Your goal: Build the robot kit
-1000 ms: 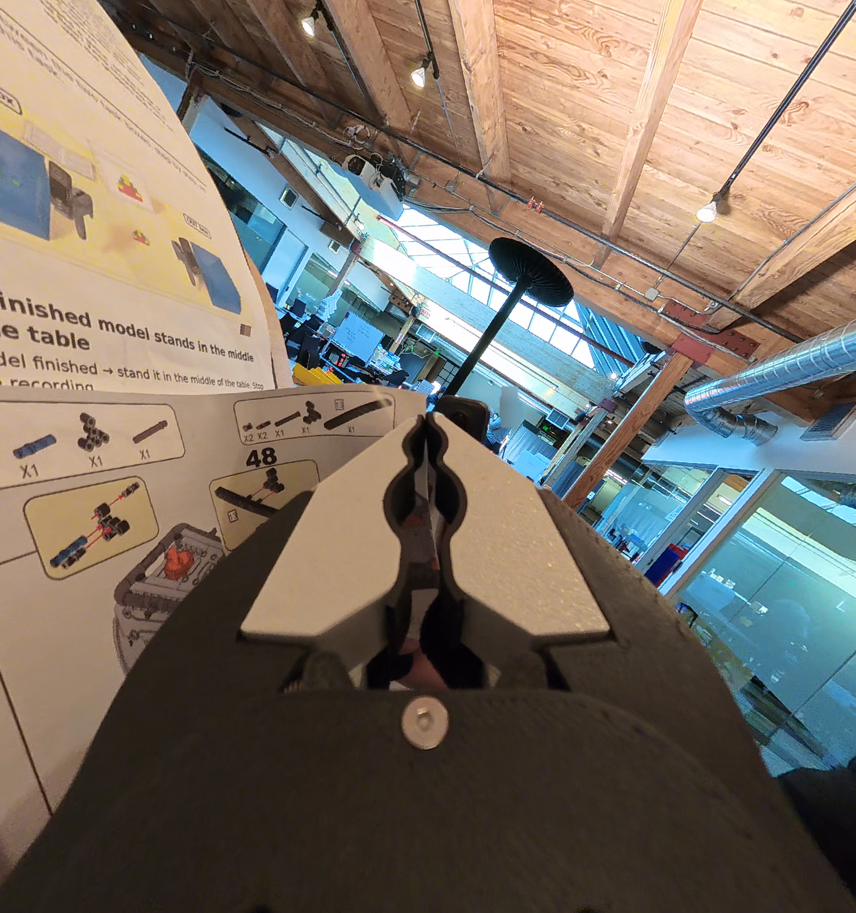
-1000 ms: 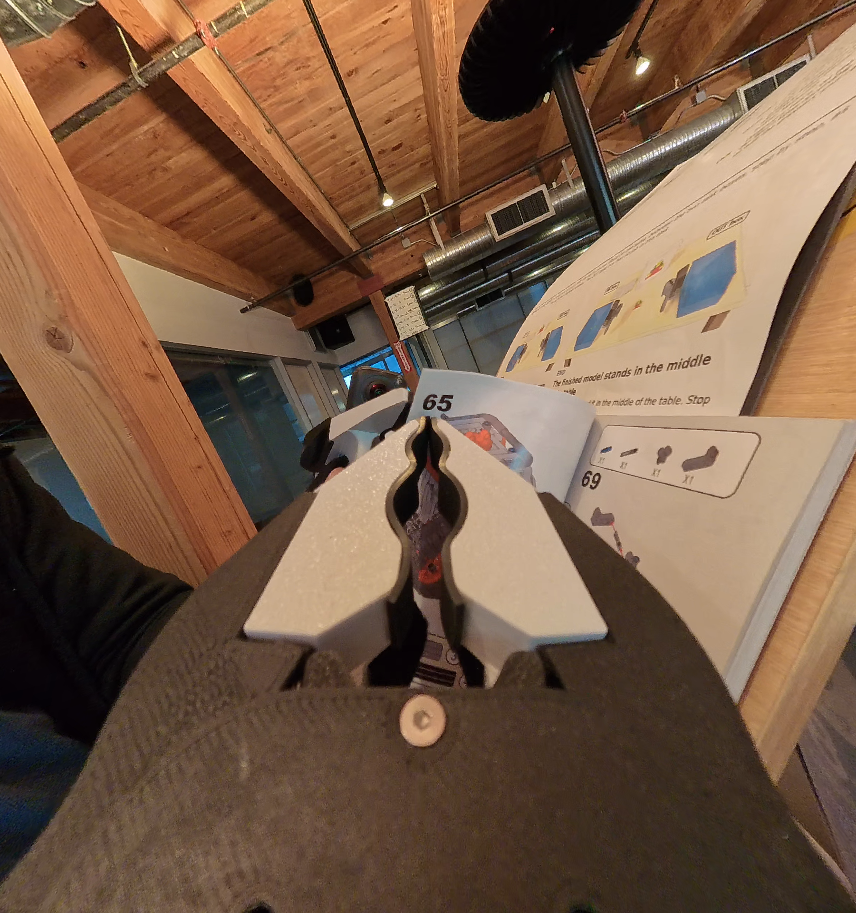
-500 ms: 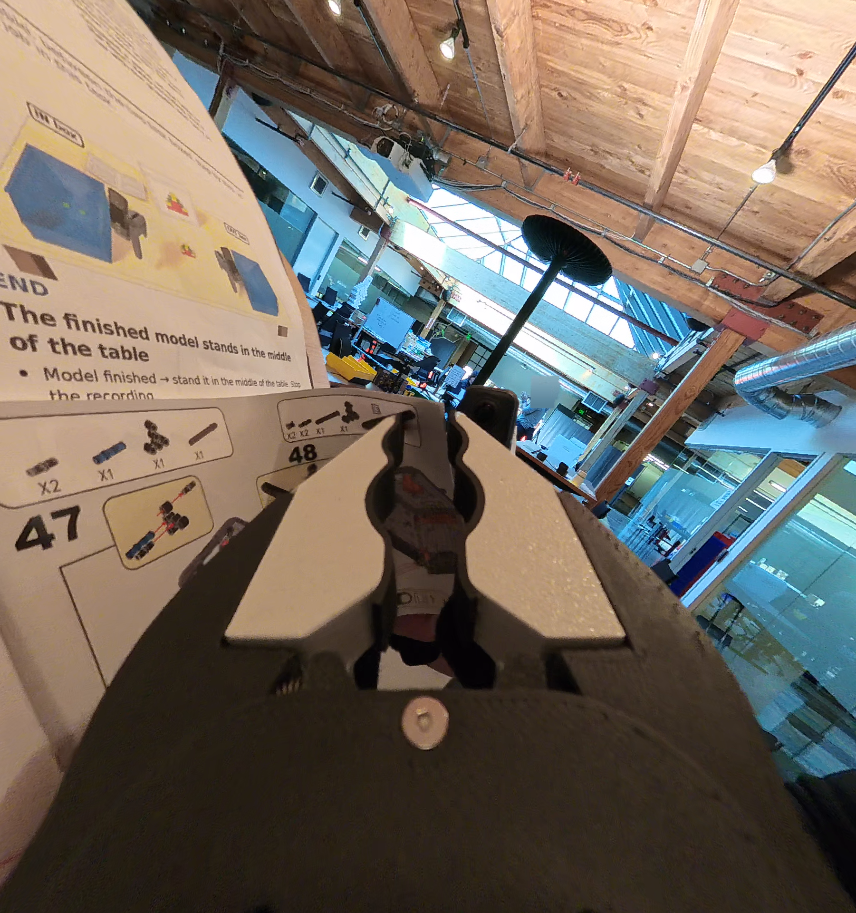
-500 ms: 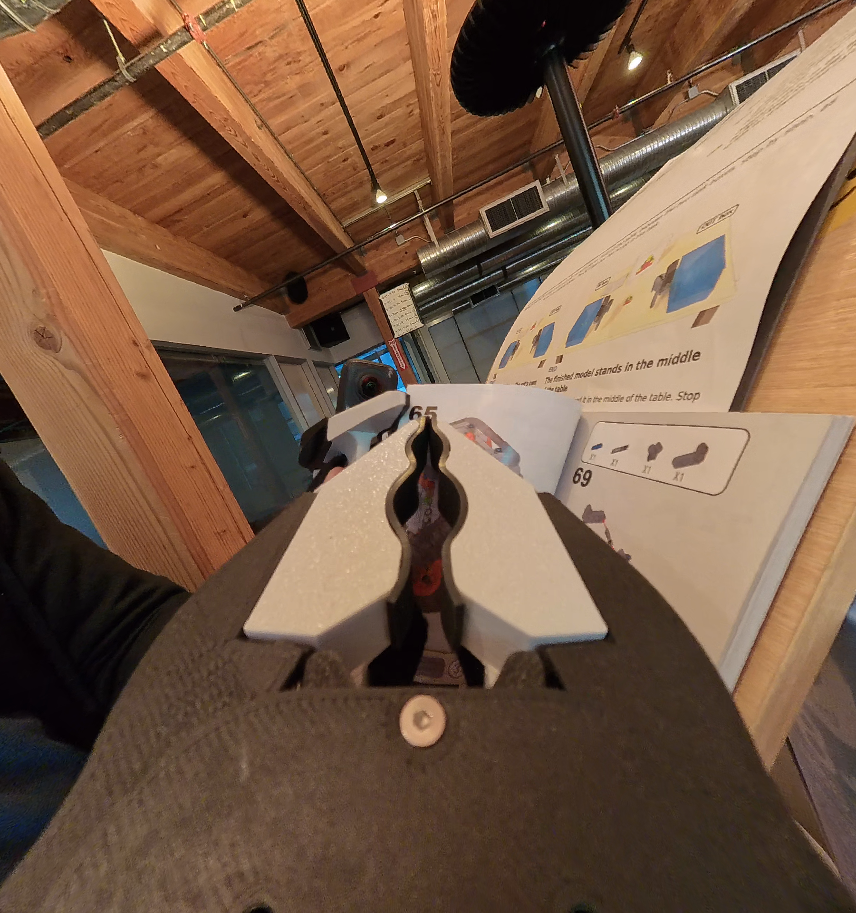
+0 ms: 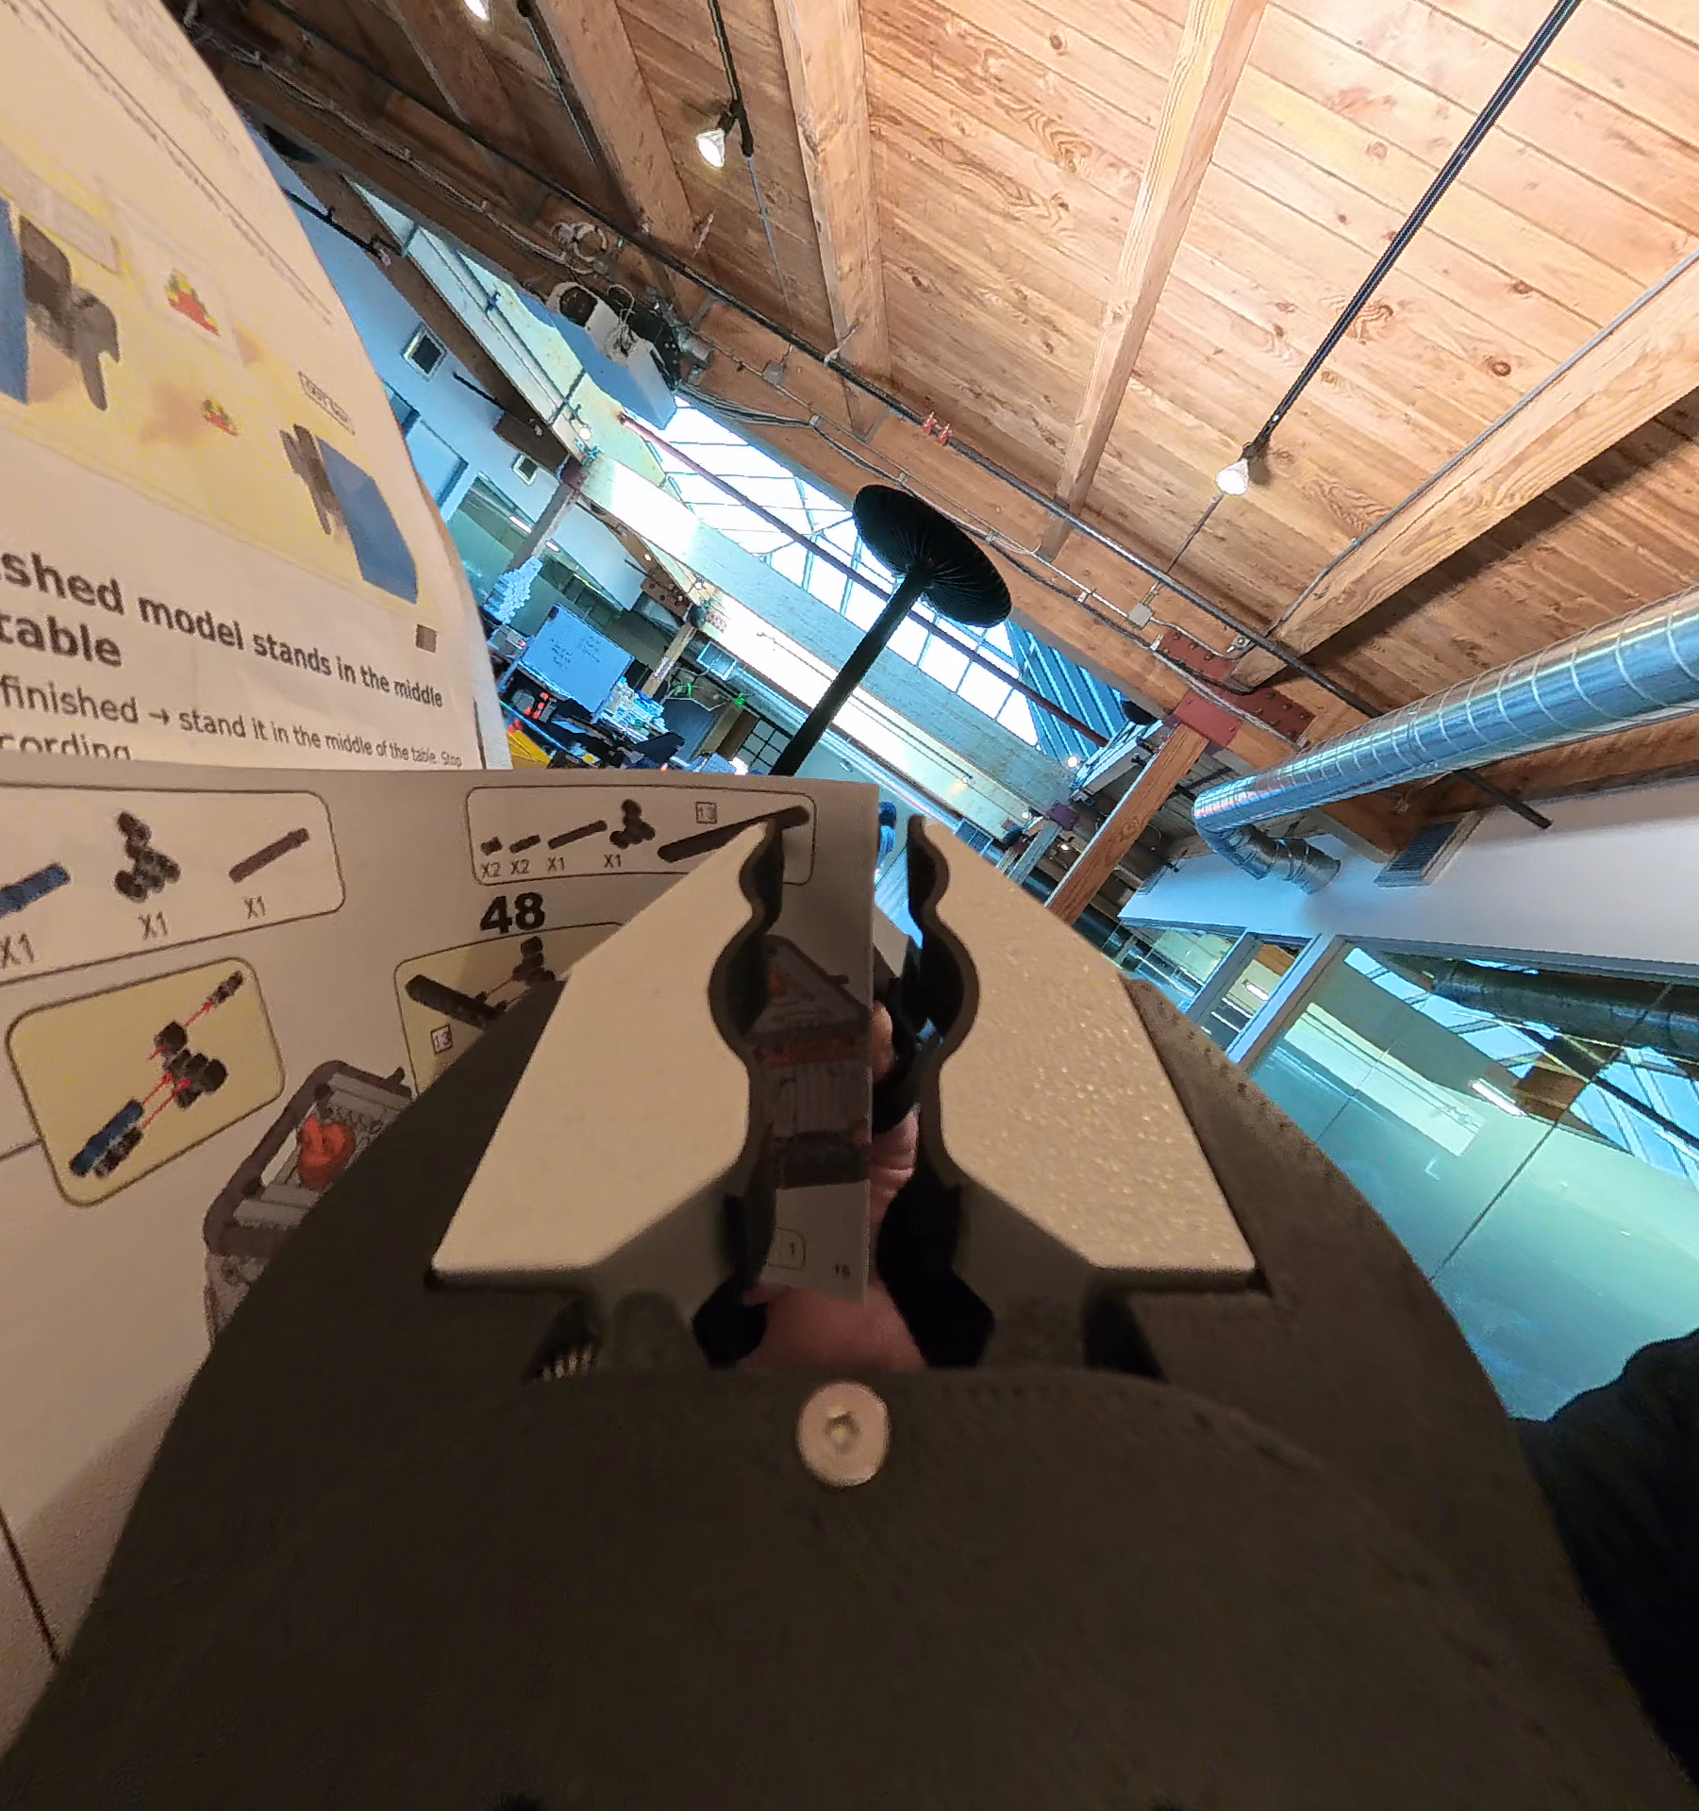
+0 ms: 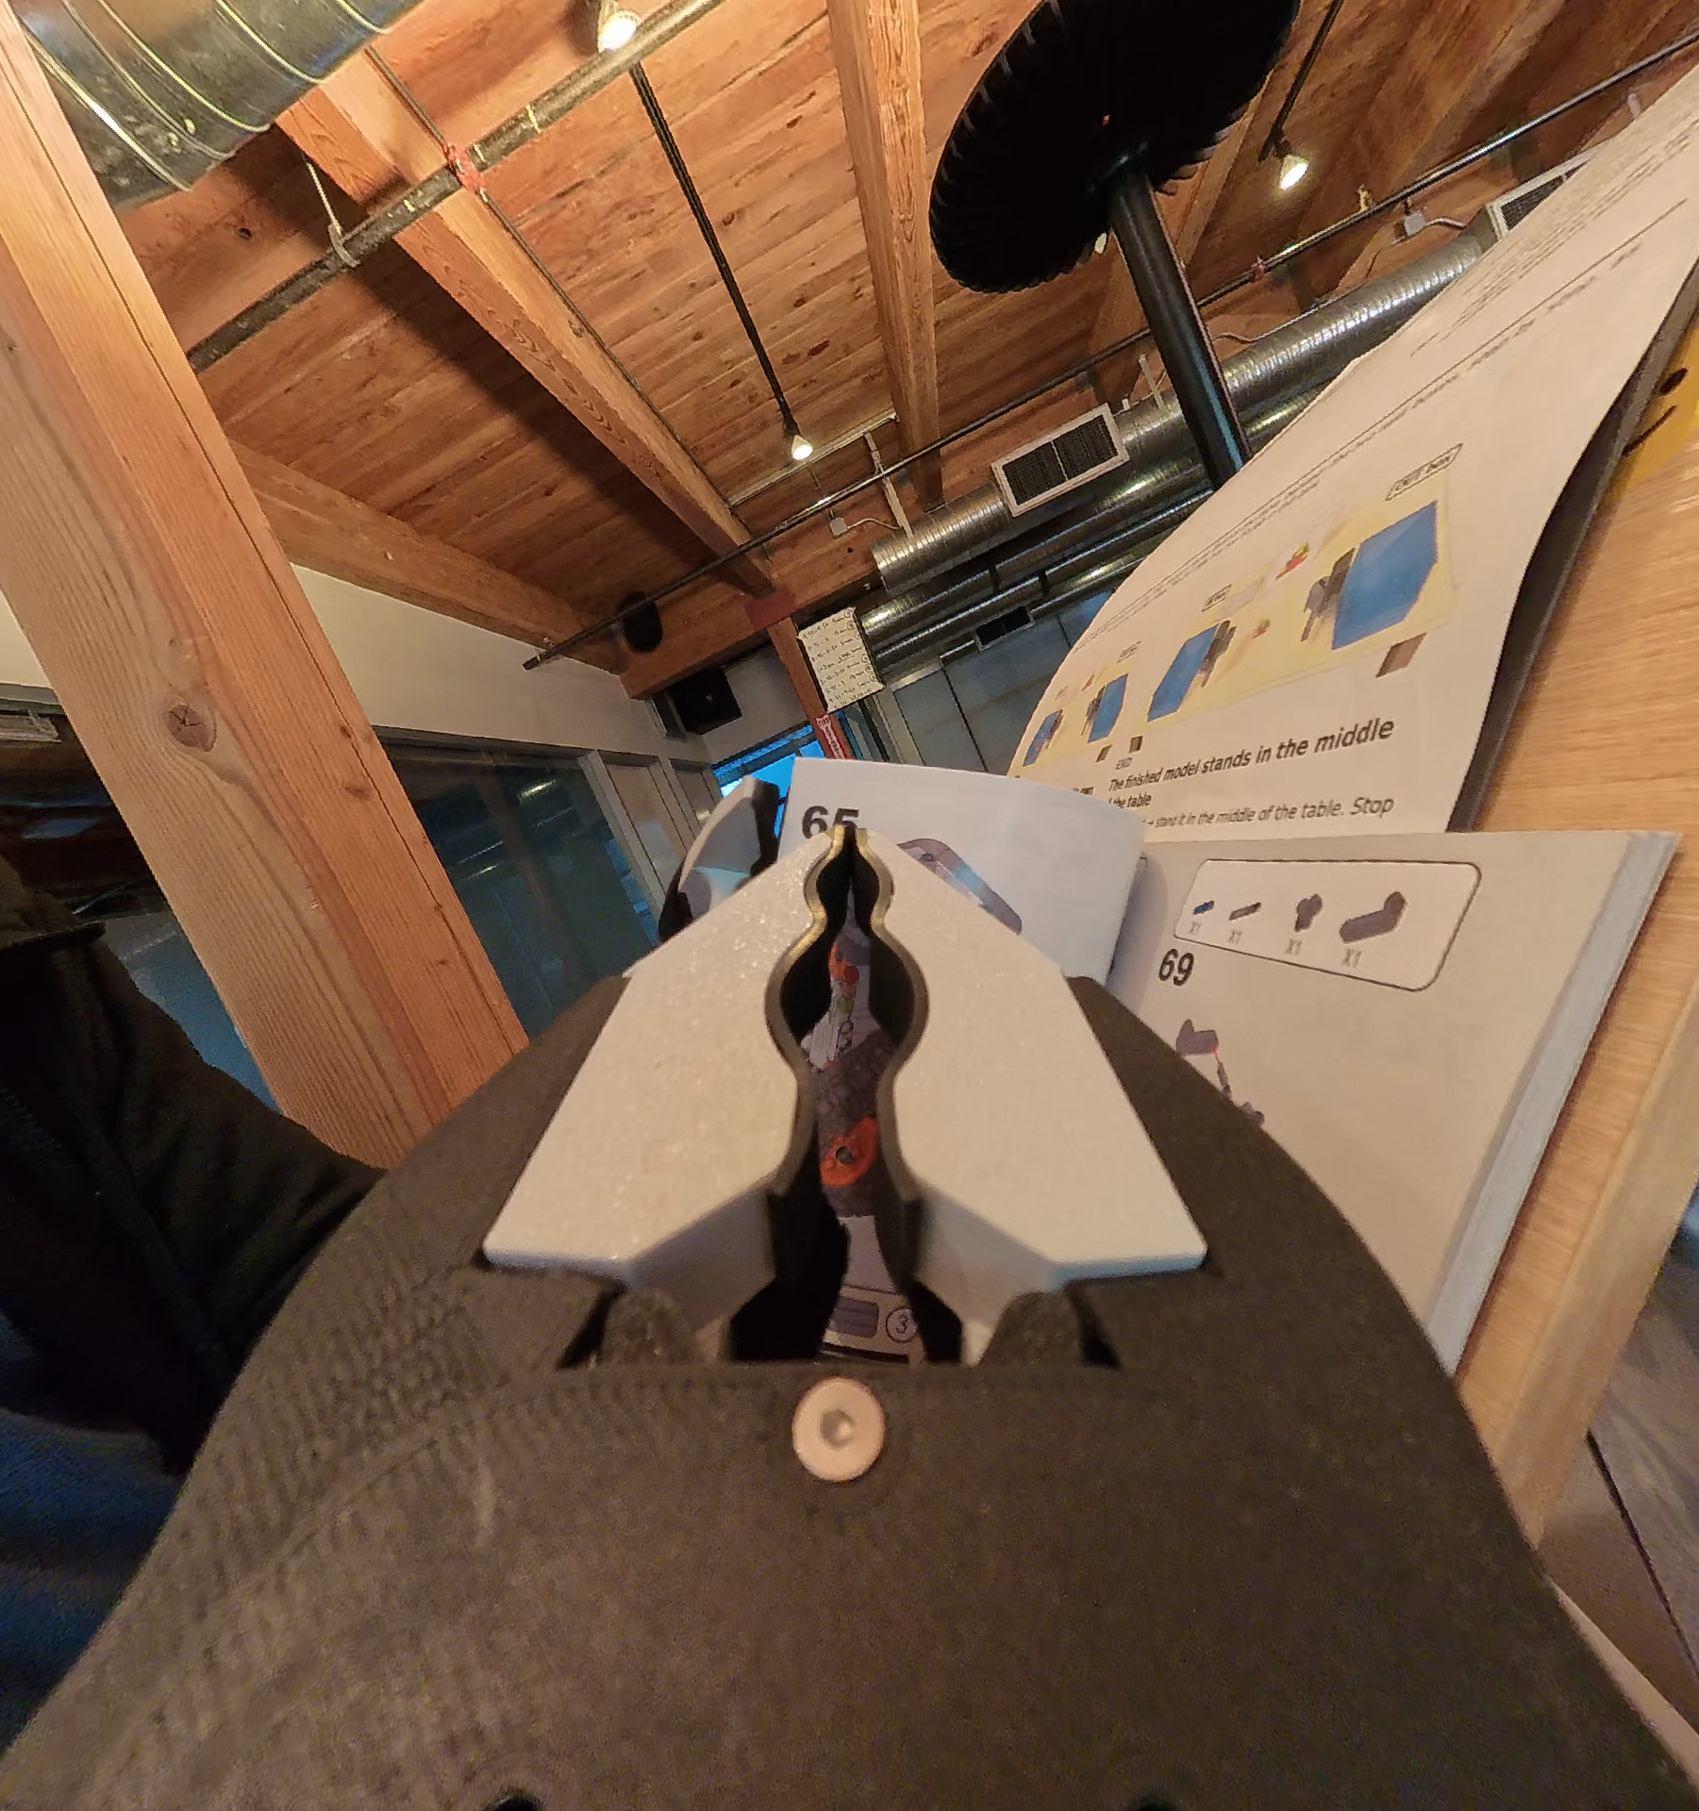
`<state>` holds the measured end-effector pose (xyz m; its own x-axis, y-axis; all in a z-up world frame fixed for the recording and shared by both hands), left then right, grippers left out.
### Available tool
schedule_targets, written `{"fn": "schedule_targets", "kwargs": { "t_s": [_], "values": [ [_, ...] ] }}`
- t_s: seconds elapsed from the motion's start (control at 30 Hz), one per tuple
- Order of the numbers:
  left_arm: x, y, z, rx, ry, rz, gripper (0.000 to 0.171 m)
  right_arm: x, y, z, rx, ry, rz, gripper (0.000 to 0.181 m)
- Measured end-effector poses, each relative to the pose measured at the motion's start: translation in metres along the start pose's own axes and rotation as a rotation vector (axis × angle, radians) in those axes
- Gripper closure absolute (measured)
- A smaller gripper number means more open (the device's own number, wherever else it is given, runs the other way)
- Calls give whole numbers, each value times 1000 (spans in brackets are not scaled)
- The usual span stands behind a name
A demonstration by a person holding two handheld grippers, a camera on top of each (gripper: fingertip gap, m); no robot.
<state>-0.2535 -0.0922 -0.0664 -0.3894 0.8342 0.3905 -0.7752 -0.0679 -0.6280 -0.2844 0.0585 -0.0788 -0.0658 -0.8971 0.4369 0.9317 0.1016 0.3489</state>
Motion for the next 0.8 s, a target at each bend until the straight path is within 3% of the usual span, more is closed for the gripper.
{"fn": "schedule_targets", "kwargs": {
  "t_s": [0.8],
  "values": [
    [4,5,-2,-130,-40,-72,153,-2,-1,2,14,-33,19,181]
  ]
}}
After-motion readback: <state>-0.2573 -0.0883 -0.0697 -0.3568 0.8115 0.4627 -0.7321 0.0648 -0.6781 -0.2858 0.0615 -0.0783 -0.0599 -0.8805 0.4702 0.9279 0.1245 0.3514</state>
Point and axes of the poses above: each gripper's, where its closed fingertips meet, x out along the fingers, z out of its top, y = z × x across the jaws, the point moved 9 cm from there along -x, back along the fingers, and after that the axes turned 4 degrees about -x, right-handed, at the moved point
